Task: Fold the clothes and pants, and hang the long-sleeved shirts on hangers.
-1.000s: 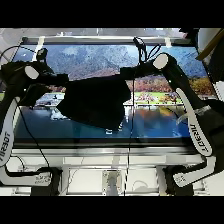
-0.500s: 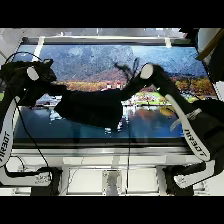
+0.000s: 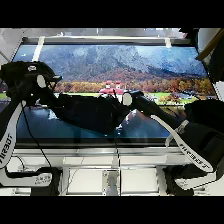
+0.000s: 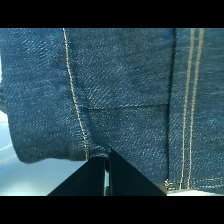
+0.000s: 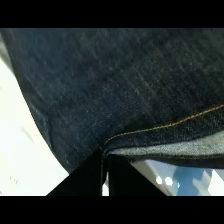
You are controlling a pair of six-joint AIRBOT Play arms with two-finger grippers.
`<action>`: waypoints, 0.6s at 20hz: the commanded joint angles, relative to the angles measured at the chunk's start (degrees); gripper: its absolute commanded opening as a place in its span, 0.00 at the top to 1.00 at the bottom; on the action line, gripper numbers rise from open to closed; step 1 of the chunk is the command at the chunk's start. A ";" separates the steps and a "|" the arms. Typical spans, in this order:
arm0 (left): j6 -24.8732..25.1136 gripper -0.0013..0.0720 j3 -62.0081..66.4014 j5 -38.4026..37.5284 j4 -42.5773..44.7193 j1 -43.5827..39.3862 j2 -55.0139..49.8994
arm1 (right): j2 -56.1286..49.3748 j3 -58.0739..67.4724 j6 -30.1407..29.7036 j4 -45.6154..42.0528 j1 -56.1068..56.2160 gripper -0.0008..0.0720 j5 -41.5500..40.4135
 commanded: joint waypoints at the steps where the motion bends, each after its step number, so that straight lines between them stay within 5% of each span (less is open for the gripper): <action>1: -3.52 0.96 -2.86 3.06 3.96 -0.48 -0.37 | -1.57 -1.62 0.85 0.76 1.09 0.98 -4.70; 3: -3.56 0.92 -2.86 3.04 3.76 -0.55 -0.57 | -1.75 -1.60 1.97 0.72 1.05 0.93 -4.74; 5: -3.52 0.13 -2.78 2.34 3.63 -0.92 -0.20 | -0.70 -0.44 3.02 0.63 0.66 0.47 -1.16; 6: -3.56 0.04 -2.51 1.40 3.63 -0.92 0.39 | 0.22 0.50 3.23 -0.09 0.20 0.37 1.70; 12: -3.54 0.03 -1.68 0.20 3.65 -0.87 14.86 | 13.73 3.48 6.23 -5.99 -8.96 0.37 9.84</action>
